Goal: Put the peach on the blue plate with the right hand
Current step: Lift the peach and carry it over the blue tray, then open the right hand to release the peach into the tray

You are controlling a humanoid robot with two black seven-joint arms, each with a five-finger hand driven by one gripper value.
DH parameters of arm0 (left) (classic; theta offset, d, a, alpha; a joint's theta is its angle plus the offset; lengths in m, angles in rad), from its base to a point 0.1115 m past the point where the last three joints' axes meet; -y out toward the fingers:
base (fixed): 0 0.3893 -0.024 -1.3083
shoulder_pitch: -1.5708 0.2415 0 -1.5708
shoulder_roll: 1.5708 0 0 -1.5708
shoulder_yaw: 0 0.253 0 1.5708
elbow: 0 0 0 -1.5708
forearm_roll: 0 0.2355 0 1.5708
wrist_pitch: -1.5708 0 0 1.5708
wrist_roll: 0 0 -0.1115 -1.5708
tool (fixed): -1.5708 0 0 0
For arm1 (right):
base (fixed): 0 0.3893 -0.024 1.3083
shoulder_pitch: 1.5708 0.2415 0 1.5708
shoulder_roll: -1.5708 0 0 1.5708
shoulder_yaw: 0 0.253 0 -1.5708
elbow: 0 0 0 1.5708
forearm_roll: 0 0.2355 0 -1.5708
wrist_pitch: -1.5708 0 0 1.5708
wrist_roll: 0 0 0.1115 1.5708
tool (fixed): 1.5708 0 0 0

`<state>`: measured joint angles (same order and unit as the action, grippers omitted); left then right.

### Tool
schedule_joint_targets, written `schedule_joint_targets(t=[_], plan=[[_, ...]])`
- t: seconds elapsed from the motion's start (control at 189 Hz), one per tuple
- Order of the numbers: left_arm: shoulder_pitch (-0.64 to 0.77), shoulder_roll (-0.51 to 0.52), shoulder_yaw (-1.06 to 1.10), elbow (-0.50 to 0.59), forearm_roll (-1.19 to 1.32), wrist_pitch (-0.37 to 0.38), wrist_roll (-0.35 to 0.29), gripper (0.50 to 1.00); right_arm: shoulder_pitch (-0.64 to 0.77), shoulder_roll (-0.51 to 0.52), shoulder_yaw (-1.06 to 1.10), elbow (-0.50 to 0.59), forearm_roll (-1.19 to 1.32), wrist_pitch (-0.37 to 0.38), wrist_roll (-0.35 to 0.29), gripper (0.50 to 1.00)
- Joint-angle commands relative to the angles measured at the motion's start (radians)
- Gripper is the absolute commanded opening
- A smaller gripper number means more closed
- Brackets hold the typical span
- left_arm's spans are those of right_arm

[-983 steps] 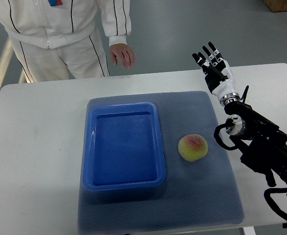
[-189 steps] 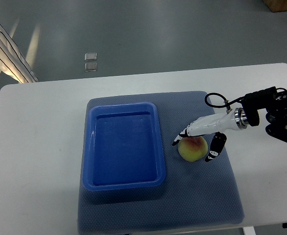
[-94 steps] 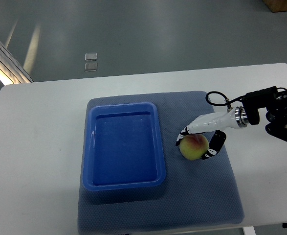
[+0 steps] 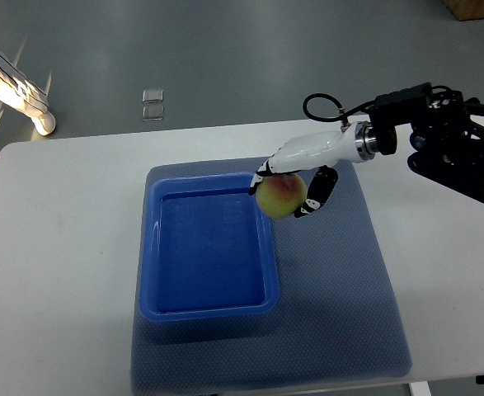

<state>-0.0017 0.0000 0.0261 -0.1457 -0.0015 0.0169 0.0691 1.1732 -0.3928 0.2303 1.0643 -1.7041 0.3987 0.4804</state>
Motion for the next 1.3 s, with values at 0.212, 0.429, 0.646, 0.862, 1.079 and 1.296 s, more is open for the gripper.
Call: schedule_joint_targets(t=[0.212,0.429,0.646,0.862,1.079,1.296], plan=[[0.000,0.000,-0.002,0.000,0.000,0.000,0.000,1.000,0.005,0.305,-0.006,-0.195,-0.002,-0.008,-0.026,0.686],[0.000,0.000,-0.002,0.000,0.000,0.000,0.000,1.000,-0.027,0.385,-0.017,-0.262,-0.005,-0.014,-0.032,0.699],[0.000,0.000,-0.002,0.000,0.000,0.000,0.000,1.000,-0.061,0.393,-0.017,-0.328,-0.003,-0.044,-0.055,0.772],[0.000,0.000,-0.002,0.000,0.000,0.000,0.000,1.000,-0.061,0.393,-0.016,-0.328,-0.002,-0.044,-0.055,0.897],[0.000,0.000,-0.002,0.000,0.000,0.000,0.000,1.000,-0.061,0.393,-0.006,-0.320,0.009,-0.034,-0.054,0.930],[0.000,0.000,-0.002,0.000,0.000,0.000,0.000,1.000,-0.029,0.393,0.017,-0.320,0.107,-0.044,-0.054,0.930]])
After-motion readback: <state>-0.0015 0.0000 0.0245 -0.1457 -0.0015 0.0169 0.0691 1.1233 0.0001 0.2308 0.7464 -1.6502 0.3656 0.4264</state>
